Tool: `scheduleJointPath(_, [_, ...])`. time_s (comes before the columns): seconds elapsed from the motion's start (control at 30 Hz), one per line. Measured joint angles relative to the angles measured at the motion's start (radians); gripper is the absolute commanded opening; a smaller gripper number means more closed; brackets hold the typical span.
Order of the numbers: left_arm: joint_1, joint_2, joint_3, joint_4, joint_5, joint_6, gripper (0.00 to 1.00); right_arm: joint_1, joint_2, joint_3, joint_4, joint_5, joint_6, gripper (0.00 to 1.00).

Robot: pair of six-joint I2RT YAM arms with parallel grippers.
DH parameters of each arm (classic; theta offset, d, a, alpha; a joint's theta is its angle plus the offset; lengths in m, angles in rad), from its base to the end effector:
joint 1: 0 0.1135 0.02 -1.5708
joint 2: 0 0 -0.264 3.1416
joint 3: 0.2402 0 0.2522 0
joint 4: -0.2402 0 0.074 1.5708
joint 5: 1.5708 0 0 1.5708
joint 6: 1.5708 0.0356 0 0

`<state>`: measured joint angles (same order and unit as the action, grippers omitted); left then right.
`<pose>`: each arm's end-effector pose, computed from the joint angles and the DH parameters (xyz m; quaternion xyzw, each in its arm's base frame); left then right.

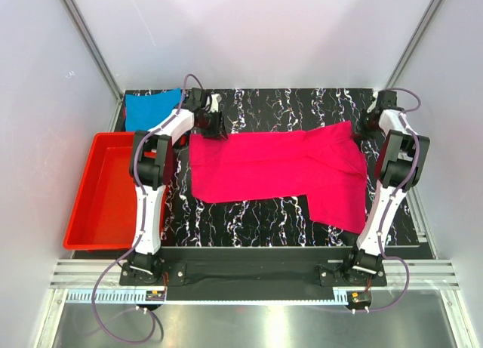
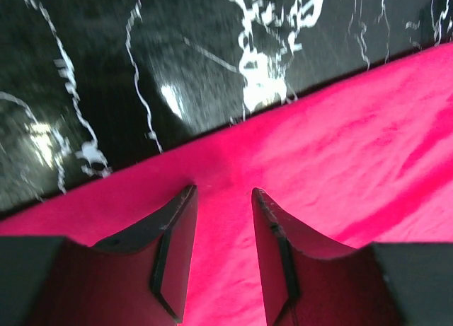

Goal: Fold and stack the t-shirts
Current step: Fold the tshirt

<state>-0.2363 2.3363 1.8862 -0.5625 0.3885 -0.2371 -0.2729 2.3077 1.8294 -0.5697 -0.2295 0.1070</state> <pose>0.4890 -0.1316 0.1606 0.0528 0.9432 -0.2438 0.2193 0.4805 -0.1261 0.1554 0.1521 0.9480 0.0890 0.2650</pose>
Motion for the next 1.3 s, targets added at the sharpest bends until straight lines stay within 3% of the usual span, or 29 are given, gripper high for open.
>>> scheduleJointPath(0.13, [0.005, 0.024, 0.033, 0.016, 0.0, 0.0, 0.43, 0.005, 0.0, 0.001, 0.002, 0.072, 0.04, 0.04])
scheduleJointPath(0.33, [0.011, 0.07, 0.154, 0.008, -0.006, 0.011, 0.44, 0.008, -0.007, -0.009, 0.033, 0.146, 0.086, 0.02])
scheduleJointPath(0.47, [0.016, 0.07, 0.203, -0.012, -0.027, 0.032, 0.45, 0.007, -0.004, 0.014, 0.018, 0.19, 0.11, 0.3])
scheduleJointPath(0.53, [0.019, 0.068, 0.216, -0.024, -0.043, 0.039, 0.45, 0.006, -0.003, 0.033, 0.001, 0.201, 0.116, 0.38])
scheduleJointPath(0.73, [0.026, 0.001, 0.203, -0.1, -0.102, 0.045, 0.45, 0.005, -0.045, 0.034, -0.025, 0.168, 0.112, 0.41])
scheduleJointPath(0.87, [0.029, -0.148, 0.119, -0.124, -0.113, 0.04, 0.45, 0.01, -0.121, 0.006, -0.05, 0.058, 0.071, 0.36])
scheduleJointPath(1.07, [0.028, -0.438, -0.068, -0.142, -0.081, 0.019, 0.46, 0.054, -0.197, -0.093, -0.061, -0.179, -0.08, 0.46])
scheduleJointPath(1.3, [0.018, -0.683, -0.385, -0.093, -0.001, -0.019, 0.47, 0.093, -0.171, -0.108, -0.127, -0.254, -0.254, 0.5])
